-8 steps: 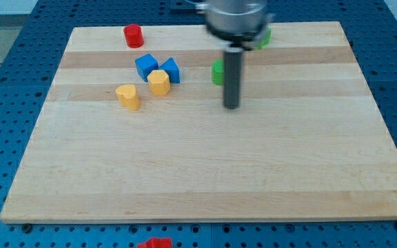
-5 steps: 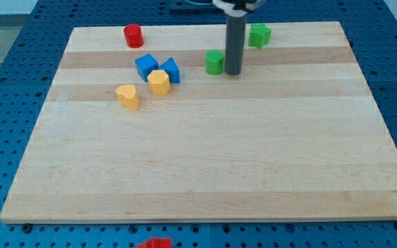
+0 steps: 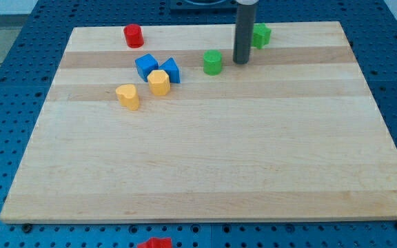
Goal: Move the green circle right to the red circle
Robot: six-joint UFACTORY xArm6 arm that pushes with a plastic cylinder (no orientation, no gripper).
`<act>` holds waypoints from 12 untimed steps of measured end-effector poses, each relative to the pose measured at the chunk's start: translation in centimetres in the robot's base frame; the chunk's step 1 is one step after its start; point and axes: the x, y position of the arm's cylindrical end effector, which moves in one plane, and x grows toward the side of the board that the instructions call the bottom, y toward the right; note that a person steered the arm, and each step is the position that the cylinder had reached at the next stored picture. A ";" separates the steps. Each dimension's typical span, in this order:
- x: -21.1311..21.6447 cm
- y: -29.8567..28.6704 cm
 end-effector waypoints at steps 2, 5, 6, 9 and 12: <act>-3.4 -6.5; 1.3 0.8; 2.9 -6.5; 0.3 -17.0; -0.5 -11.0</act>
